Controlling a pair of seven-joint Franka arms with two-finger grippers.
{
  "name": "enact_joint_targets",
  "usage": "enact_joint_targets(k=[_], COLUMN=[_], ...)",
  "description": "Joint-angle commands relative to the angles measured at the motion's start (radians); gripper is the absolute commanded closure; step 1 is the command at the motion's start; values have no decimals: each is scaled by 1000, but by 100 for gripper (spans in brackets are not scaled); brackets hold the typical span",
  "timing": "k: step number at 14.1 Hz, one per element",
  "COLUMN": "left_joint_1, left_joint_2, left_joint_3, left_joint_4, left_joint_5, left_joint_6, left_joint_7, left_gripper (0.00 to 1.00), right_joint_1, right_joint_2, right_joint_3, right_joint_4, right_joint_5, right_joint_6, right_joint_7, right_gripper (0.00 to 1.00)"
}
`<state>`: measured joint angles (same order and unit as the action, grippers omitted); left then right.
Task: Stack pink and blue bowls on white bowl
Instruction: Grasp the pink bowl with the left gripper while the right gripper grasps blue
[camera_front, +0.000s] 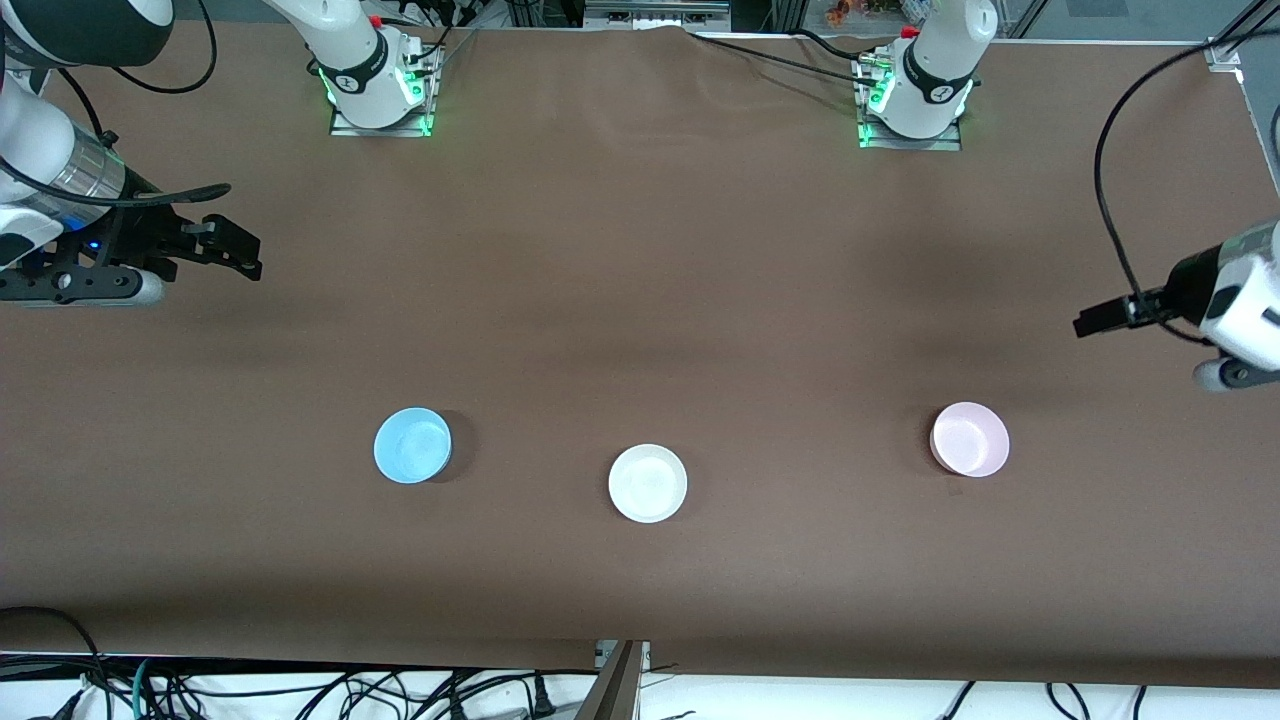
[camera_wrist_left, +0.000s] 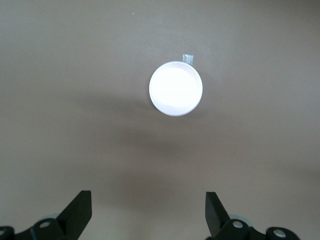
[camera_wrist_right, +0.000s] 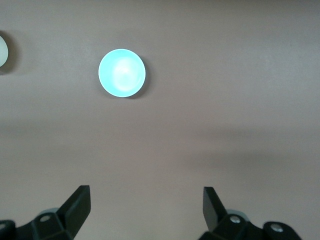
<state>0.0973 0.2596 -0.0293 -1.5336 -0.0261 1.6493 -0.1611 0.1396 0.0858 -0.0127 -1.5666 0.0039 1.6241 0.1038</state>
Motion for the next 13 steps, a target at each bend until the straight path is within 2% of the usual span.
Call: enact_joint_targets(k=[1, 3, 5, 7, 10, 12, 13], left_joint_1=[42, 64, 74, 76, 76, 73, 71], left_joint_2=[56, 119, 170, 237, 323, 340, 346], left_joint_3=[0, 0, 0, 0, 0, 0, 0], left_joint_4=[-72, -144, -216, -227, -220, -223, -224], left_joint_5=[-35, -84, -119, -129, -190, -198, -198], left_joint_6=[137, 316, 478, 593, 691, 713, 713], left_joint_7=[79, 167, 212, 242, 267, 267, 268], left_gripper=[0, 0, 0, 0, 0, 0, 4], right_joint_1=[5, 9, 3, 9, 9, 6, 9], right_joint_2=[8, 57, 63, 98, 144, 155, 157], right_joint_3=[0, 0, -1, -1, -1, -1, -1], right_joint_4=[17, 19, 19, 19, 19, 19, 19], right_joint_5=[2, 2, 11, 2, -2, -5, -11], right_joint_6=[0, 11, 25, 52, 62, 62, 63], right_joint_7=[2, -6, -7, -9, -7, -6, -4], right_gripper=[1, 1, 1, 1, 1, 0, 0])
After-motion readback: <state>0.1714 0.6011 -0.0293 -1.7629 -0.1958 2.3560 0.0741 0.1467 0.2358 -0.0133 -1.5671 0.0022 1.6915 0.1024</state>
